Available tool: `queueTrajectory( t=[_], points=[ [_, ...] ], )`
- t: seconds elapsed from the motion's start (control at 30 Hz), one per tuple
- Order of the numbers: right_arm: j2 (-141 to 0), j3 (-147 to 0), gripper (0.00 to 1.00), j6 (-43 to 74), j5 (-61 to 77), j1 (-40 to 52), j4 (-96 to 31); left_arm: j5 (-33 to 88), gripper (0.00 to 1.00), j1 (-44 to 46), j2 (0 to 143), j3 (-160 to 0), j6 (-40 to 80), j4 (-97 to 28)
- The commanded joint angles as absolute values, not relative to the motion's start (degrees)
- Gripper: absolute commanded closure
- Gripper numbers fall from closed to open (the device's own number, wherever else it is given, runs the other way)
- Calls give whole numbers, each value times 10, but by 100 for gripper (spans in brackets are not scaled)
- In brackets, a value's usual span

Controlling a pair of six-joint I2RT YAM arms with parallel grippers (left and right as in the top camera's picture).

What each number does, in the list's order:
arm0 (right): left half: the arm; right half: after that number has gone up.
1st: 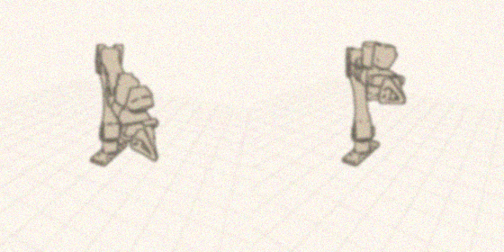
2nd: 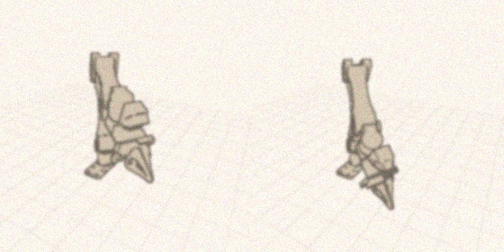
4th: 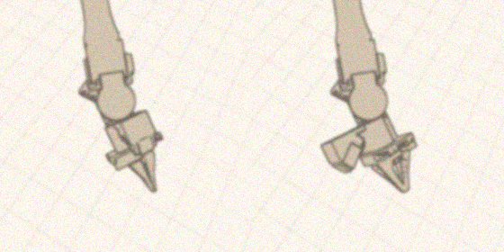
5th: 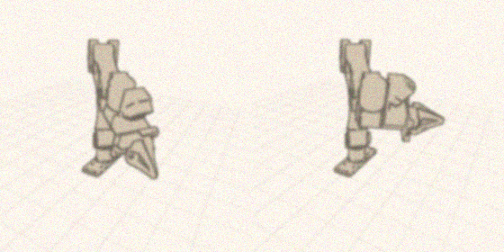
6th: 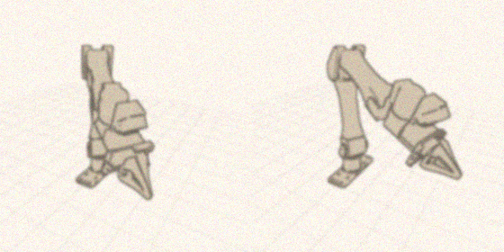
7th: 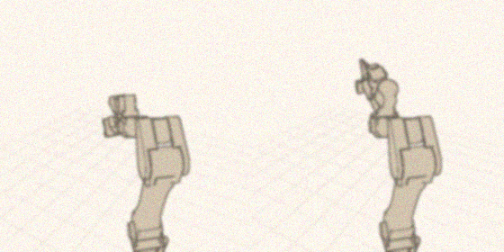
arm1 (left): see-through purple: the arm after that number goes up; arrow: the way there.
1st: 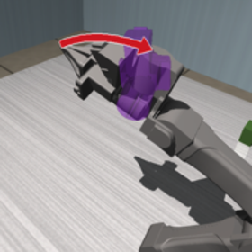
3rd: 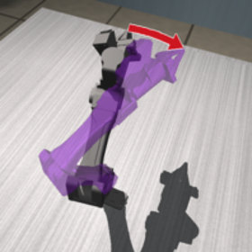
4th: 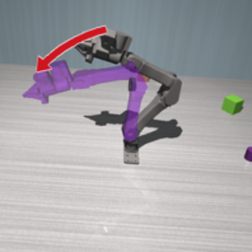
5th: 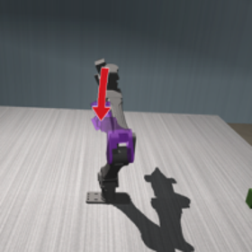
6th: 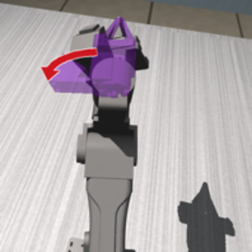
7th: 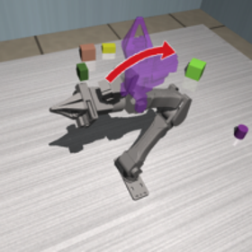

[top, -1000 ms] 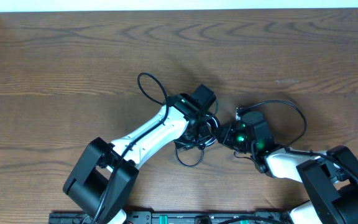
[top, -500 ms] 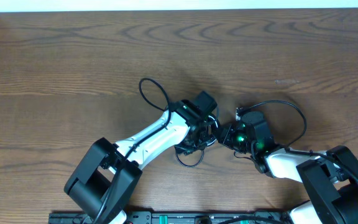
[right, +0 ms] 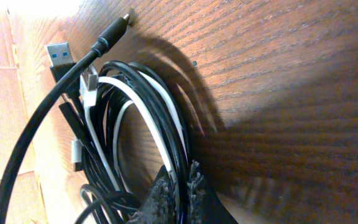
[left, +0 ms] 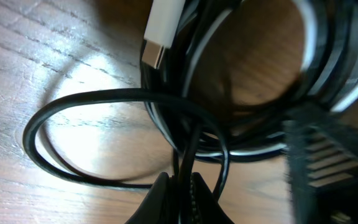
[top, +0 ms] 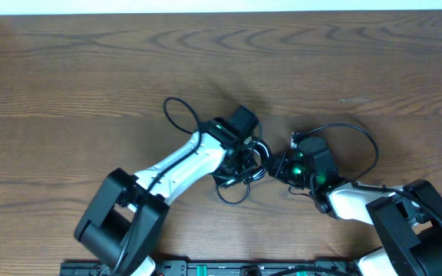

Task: Untangle cables
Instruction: 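Hold bundle with right gripper, pull left gripper away upward-left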

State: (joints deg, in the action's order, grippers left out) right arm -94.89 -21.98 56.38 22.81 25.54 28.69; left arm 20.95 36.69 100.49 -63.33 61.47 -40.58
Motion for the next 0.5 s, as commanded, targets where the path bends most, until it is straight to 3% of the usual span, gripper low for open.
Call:
queueTrajectory(
  t=[0.0,0.47],
  points=[
    [-971,-201,99,559,194,259,269,242,92,336,964,-637,612,-400],
    [-971,-201,99,557,194,259,269,260,92,255,859,-637,612,-317]
  ],
)
